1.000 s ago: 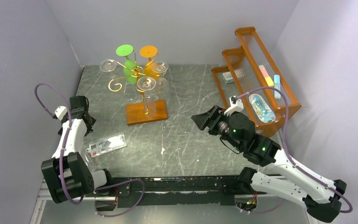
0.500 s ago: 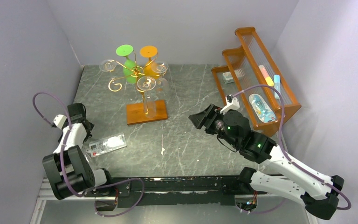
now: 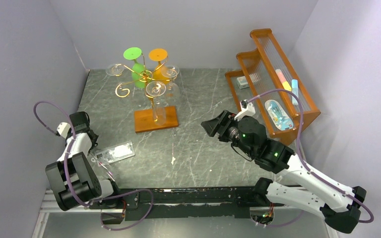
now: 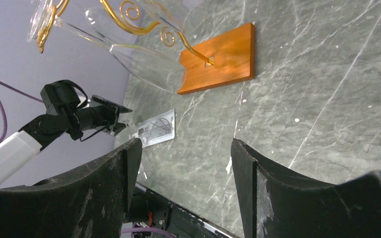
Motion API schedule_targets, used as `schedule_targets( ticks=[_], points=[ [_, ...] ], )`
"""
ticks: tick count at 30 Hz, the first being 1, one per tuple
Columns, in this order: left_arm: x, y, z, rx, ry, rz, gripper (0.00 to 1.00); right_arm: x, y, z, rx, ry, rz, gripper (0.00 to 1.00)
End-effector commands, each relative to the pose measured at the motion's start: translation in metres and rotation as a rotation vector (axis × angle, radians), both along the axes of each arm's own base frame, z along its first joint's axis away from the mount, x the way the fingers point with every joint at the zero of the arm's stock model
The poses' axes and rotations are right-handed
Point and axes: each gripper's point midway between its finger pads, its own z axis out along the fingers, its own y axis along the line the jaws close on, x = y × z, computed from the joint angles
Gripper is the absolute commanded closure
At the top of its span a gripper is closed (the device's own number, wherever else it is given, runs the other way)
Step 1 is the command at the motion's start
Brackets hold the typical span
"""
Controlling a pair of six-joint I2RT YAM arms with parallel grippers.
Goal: Place the wine glass upside down on the wine glass rack
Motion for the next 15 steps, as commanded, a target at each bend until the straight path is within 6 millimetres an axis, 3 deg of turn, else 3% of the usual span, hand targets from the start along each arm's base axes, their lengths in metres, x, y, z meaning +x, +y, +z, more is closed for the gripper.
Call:
schedule_targets(
  ticks=[1, 7, 12, 15],
  points=[
    [0.006, -0.015, -0.019, -0.085, -0.002, -0.071, 0.55, 0.002, -0.004, 0.007, -0.011, -0.031, -0.014, 0.30],
    [0.010, -0.029, -0.017, -0.141, -0.030, -0.134, 0.49, 0.001, -0.006, 0.006, -0.003, -0.029, -0.016, 0.30],
    [-0.006, -0.023, -0.010, -0.074, 0.047, -0.114, 0.22, -0.002, -0.005, 0.001, 0.004, -0.018, -0.006, 0.30],
    [-0.003, -0.029, -0.009, -0.076, 0.037, -0.152, 0.17, -0.004, -0.003, -0.001, 0.004, -0.012, 0.007, 0.30]
  ],
)
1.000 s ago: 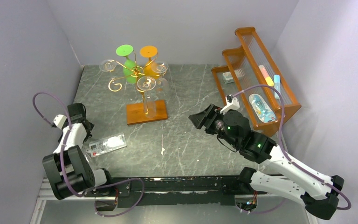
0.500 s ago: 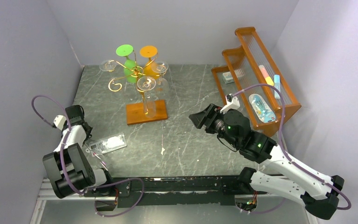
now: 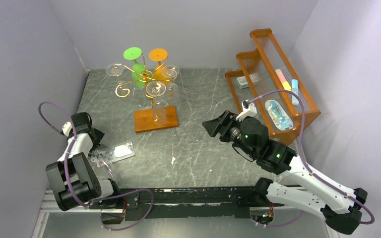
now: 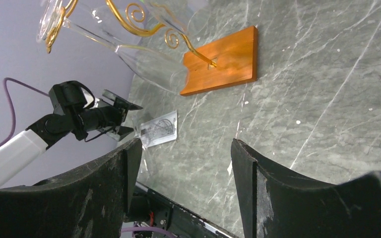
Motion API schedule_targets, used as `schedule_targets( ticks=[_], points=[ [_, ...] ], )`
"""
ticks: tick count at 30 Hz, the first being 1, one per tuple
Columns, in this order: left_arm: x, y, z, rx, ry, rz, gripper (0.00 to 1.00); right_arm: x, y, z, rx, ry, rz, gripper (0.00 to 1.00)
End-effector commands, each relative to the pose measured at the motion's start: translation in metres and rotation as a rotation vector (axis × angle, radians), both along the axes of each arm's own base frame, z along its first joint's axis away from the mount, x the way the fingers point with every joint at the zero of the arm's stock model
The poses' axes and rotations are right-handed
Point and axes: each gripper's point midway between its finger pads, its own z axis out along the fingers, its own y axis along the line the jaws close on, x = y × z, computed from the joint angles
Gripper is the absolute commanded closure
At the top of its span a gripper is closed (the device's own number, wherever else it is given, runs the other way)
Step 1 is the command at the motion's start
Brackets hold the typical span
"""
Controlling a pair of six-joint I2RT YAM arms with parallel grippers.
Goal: Place the wine glass upside down on the wine glass rack
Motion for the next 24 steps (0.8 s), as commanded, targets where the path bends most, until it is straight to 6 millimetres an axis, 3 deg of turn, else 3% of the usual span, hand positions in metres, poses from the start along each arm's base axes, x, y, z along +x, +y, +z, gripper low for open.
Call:
schedule_targets(
  ticks=[1, 10, 16, 21, 24],
  points=[
    [-0.008, -0.013, -0.003, -0.008, 0.025, -0.052, 0.17, -0.002, 0.000, -0.006, 0.002, 0.009, 0.008, 0.30],
    [-0.011, -0.033, -0.010, 0.003, 0.030, -0.132, 0.37, -0.008, 0.000, -0.012, 0.026, 0.029, 0.021, 0.31],
    [-0.012, -0.036, -0.013, -0.009, 0.025, -0.134, 0.62, -0.010, 0.002, -0.014, 0.036, 0.039, 0.031, 0.32],
    [-0.005, -0.044, -0.006, -0.036, -0.013, -0.163, 0.93, -0.011, 0.004, -0.016, 0.048, 0.037, 0.039, 0.32],
    [0.000, -0.050, 0.002, -0.059, -0.051, -0.190, 0.95, -0.011, 0.005, -0.021, 0.041, 0.037, 0.045, 0.32]
  ],
)
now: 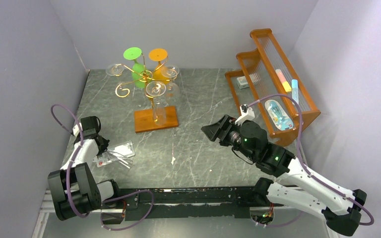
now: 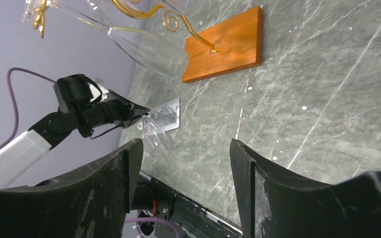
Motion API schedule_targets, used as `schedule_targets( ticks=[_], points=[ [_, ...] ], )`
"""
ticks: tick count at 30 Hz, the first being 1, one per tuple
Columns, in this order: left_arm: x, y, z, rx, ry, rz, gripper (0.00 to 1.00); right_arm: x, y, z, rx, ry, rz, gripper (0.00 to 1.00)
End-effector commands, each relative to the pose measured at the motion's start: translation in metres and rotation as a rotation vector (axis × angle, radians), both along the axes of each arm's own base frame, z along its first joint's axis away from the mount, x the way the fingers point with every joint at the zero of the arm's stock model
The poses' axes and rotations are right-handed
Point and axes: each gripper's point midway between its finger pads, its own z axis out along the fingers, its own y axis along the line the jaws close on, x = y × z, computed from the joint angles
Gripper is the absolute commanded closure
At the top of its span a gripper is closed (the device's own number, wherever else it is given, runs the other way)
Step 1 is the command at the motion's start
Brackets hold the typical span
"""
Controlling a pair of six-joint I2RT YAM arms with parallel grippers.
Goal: Place the wine glass upside down on the wine glass rack
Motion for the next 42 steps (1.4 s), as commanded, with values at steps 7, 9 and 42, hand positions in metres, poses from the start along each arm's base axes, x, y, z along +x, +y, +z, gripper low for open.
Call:
schedule_targets(
  ticks=[7, 9, 42],
  points=[
    [0.027, -0.041, 0.044, -0.159, -0.195, -0.144, 0.95, -0.002, 0.018, -0.018, -0.034, -0.058, 0.108, 0.32],
    [0.032, -0.048, 0.061, -0.187, -0.247, -0.168, 0.95, -0.004, 0.024, -0.022, -0.035, -0.070, 0.138, 0.32],
    [-0.003, -0.126, 0.232, -0.564, -0.789, -0.148, 0.95, -0.090, 0.214, 0.033, 0.325, -0.040, 0.446, 0.38]
  ],
)
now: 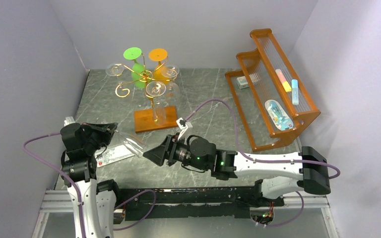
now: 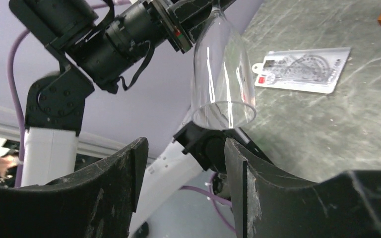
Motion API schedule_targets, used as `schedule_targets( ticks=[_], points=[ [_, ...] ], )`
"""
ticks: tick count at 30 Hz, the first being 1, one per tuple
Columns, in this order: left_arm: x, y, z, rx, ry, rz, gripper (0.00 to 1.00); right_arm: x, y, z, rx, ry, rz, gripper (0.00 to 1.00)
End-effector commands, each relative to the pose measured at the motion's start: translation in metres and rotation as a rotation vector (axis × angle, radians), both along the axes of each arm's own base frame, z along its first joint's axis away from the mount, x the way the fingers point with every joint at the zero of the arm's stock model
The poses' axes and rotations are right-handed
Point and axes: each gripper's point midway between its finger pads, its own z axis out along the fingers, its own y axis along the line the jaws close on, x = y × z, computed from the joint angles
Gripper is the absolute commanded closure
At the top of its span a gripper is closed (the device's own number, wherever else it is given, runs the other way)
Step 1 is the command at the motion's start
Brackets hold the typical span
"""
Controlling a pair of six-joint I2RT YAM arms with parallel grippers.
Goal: Place the wine glass upside down on the wine glass rack
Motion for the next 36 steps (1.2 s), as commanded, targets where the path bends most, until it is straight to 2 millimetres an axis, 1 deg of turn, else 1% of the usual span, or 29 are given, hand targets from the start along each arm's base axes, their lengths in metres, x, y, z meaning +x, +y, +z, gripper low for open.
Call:
schedule_targets(
  ticks=[1, 5, 6, 12, 16, 19, 22, 23, 24, 25, 26, 27, 28, 29, 32, 33, 35, 36],
  points=[
    [-0.010, -0.007, 0.024, -0.011, -0.033, -0.010, 0.95, 0.003, 0.017, 0.022, 0.106, 0.084, -0.038, 0.39],
    [-0.014, -0.007, 0.034, 0.014, -0.054, -0.007, 0.95, 0.000, 0.030, 0.017, 0.109, 0.138, -0.033, 0.46],
    [-0.015, -0.008, 0.036, 0.015, -0.058, -0.010, 0.95, 0.000, 0.033, 0.016, 0.111, 0.147, -0.035, 0.50],
    [-0.022, -0.004, 0.048, 0.056, -0.074, 0.020, 0.95, 0.001, 0.040, 0.026, 0.170, 0.165, -0.039, 0.55],
    [-0.027, -0.008, 0.055, 0.052, -0.096, 0.010, 0.95, 0.003, 0.040, 0.032, 0.210, 0.174, -0.051, 0.61],
    [-0.031, -0.016, 0.061, 0.025, -0.119, -0.018, 0.95, 0.005, 0.038, 0.041, 0.248, 0.166, -0.058, 0.68],
    [-0.035, -0.024, 0.075, -0.008, -0.172, -0.046, 0.95, 0.004, 0.033, 0.053, 0.298, 0.144, -0.055, 0.79],
    [-0.037, -0.026, 0.080, -0.012, -0.186, -0.053, 0.95, 0.004, 0.032, 0.058, 0.320, 0.137, -0.052, 0.85],
    [-0.039, -0.027, 0.085, -0.010, -0.197, -0.056, 0.93, 0.003, 0.030, 0.064, 0.338, 0.127, -0.044, 0.89],
    [-0.042, -0.027, 0.091, -0.003, -0.209, -0.056, 0.90, 0.001, 0.028, 0.069, 0.355, 0.117, -0.037, 0.93],
    [-0.044, -0.027, 0.097, 0.010, -0.222, -0.053, 0.84, 0.000, 0.026, 0.074, 0.370, 0.106, -0.031, 0.97],
    [-0.048, -0.026, 0.105, 0.027, -0.238, -0.048, 0.66, -0.001, 0.023, 0.080, 0.386, 0.094, -0.025, 1.00],
    [-0.052, -0.024, 0.115, 0.055, -0.260, -0.036, 0.40, -0.002, 0.019, 0.086, 0.405, 0.083, -0.020, 1.00],
    [-0.057, -0.020, 0.126, 0.095, -0.287, -0.019, 0.30, -0.003, 0.016, 0.092, 0.422, 0.076, -0.018, 1.00],
    [-0.074, -0.004, 0.166, 0.242, -0.386, 0.056, 0.15, -0.004, 0.005, 0.108, 0.467, 0.067, -0.017, 1.00],
    [-0.081, -0.002, 0.181, 0.293, -0.436, 0.066, 0.13, -0.006, 0.001, 0.115, 0.486, 0.054, -0.015, 1.00],
    [-0.092, 0.001, 0.202, 0.361, -0.501, 0.078, 0.09, -0.006, -0.008, 0.130, 0.527, 0.024, -0.017, 1.00],
    [-0.095, -0.002, 0.212, 0.386, -0.538, 0.066, 0.08, -0.007, -0.012, 0.138, 0.547, 0.006, -0.018, 1.00]
  ],
)
